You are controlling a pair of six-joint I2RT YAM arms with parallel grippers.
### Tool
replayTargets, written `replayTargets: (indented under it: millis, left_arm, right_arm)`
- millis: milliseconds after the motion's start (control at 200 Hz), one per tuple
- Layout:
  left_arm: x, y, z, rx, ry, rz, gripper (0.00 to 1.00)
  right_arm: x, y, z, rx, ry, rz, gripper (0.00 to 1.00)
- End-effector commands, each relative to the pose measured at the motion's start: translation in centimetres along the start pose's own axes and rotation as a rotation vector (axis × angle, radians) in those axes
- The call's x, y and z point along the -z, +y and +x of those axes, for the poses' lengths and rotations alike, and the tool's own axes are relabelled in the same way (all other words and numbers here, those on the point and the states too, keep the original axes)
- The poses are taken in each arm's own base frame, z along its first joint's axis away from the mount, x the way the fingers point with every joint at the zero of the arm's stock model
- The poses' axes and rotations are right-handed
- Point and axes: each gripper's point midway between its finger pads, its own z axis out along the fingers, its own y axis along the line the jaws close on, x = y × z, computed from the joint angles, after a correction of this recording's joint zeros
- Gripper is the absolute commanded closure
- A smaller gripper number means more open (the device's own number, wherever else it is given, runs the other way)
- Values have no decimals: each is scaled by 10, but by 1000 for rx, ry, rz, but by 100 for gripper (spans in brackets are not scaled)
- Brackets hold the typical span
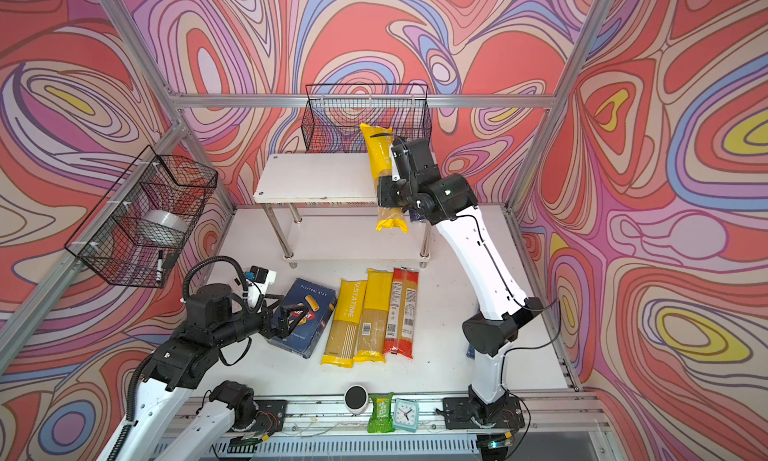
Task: Place and organize the pasta boxes and bags onto the shelf
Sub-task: 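Carry the Pastatime bag toward the shelf top with the right gripper, then lower the Pastatime bag onto the shelf beside the Ankara bag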
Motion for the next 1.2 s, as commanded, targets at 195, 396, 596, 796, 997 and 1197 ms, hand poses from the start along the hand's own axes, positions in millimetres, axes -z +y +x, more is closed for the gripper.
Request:
replayTargets:
  millis: [195, 396, 596, 796, 997, 1197]
  left_arm:
    - [5, -6, -4, -21, -5, 14, 0]
    - [4, -5, -3, -18, 0, 12, 0]
    - [4, -6, -3, -17, 0, 15, 0]
    - [4, -6, -3, -16, 1, 18, 0]
    - [5, -6, -3, -17, -1, 17, 0]
    - [4, -7, -3, -18, 2, 24, 0]
  right_arm:
    - [12, 3, -50, 8, -211, 33, 100]
    - [-6, -4, -45, -7, -185, 72, 100]
    - [-12, -9, -43, -21, -184, 102, 100]
    - [-24, -9, -41, -28, -170, 107, 100]
    - [-30, -12, -35, -32, -148, 116, 96]
    - [-31, -18, -29, -34, -133, 146, 85]
